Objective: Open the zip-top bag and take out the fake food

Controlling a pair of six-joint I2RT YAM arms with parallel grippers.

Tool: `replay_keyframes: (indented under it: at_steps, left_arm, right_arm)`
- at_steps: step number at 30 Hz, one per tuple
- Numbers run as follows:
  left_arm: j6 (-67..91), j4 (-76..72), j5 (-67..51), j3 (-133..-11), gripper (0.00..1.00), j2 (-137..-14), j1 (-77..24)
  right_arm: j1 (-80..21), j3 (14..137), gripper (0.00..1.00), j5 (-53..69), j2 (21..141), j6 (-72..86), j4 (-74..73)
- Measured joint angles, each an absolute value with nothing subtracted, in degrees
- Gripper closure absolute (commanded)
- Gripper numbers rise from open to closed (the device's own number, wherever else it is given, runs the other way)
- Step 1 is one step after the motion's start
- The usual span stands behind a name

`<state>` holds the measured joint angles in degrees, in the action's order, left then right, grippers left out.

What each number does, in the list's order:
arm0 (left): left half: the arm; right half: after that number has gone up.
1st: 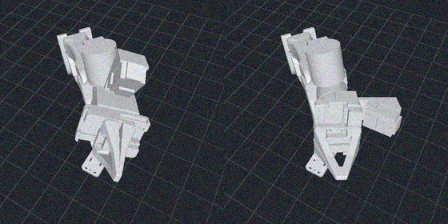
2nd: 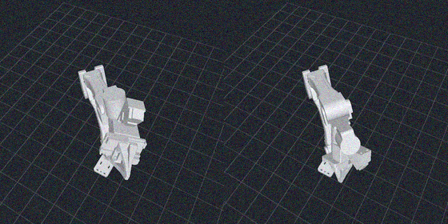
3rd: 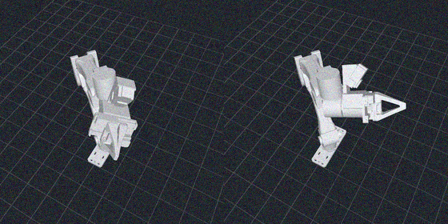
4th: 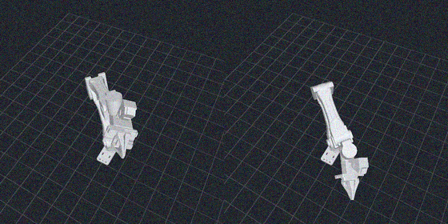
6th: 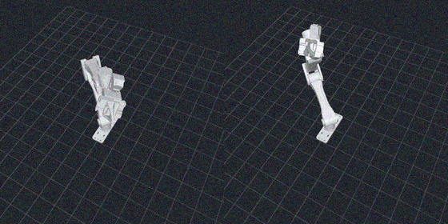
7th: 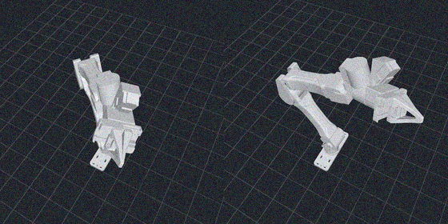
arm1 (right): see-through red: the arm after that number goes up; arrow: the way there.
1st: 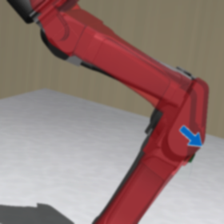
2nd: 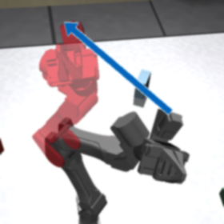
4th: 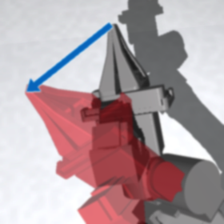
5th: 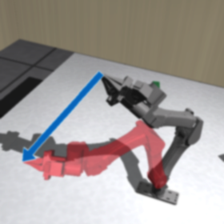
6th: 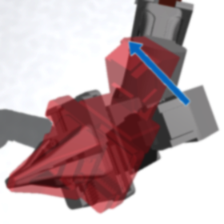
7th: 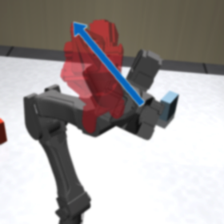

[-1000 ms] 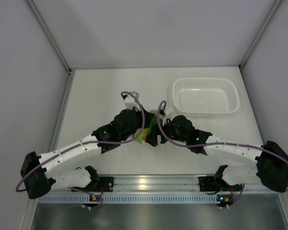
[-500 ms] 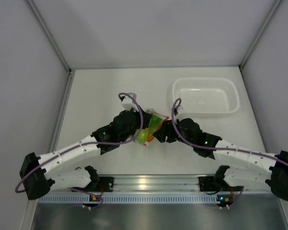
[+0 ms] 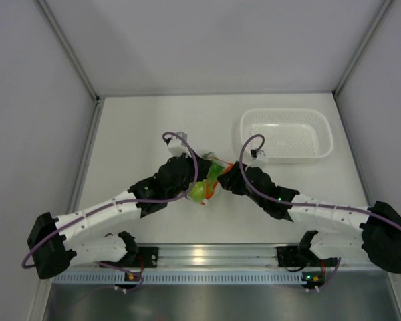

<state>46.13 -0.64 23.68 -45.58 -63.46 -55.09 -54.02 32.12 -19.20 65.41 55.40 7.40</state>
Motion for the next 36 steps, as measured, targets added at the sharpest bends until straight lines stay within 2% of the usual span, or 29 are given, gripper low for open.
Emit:
replay_keyframes:
  at_steps: [5, 7, 8, 9, 14, 22, 25, 26, 29, 36]
  left_arm:
    - [47.11, -1.34, 23.68, -45.3, 1.0, -63.46, -55.24]
    - [47.35, -1.54, 23.64, -45.3, 1.0, -63.48, -55.27]
    - [47.48, -1.56, 23.64, -45.3, 1.0, -63.48, -55.27]
    - [47.64, -1.61, 23.62, -45.3, 1.0, -63.48, -55.27]
    - [48.14, -2.09, 23.44, -45.21, 1.0, -63.48, -55.31]
    - [47.13, -2.66, 26.28, -44.23, 1.0, -63.46, -55.42]
    - [46.7, -2.98, 28.23, -43.7, 1.0, -63.46, -55.51]
    - [46.7, -3.01, 28.8, -43.46, 1.0, -63.46, -55.51]
    - [46.76, -2.98, 30.59, -42.33, 1.0, -63.46, -55.61]
    - [46.85, -3.01, 35.11, -40.21, 1.0, -62.02, -55.7]
  right_arm:
    - [-54.02, 32.14, 0.52, -21.76, 70.59, 55.61, 10.28]
    - [-54.02, 32.16, 0.49, -23.24, 72.23, 55.05, 11.2]
    - [-54.02, 32.32, 0.4, -23.88, 72.95, 54.61, 11.4]
    - [-54.02, 32.49, 0.38, -24.43, 73.54, 54.15, 11.62]
    - [-53.34, 34.22, 0.39, -26.13, 77.25, 51.37, 14.31]
    - [-52.05, 38.65, 0.47, -26.11, 82.48, 50.57, 11.42]
    - [-52.05, 38.89, 0.54, -26.28, 82.46, 50.54, 9.28]
    - [-52.01, 38.89, 0.6, -26.35, 82.46, 50.46, 8.23]
    - [-51.7, 38.7, 0.64, -26.37, 82.35, 49.95, 6.17]
    - [-49.34, 33.61, 0.63, -26.35, 77.45, 47.48, 2.68]
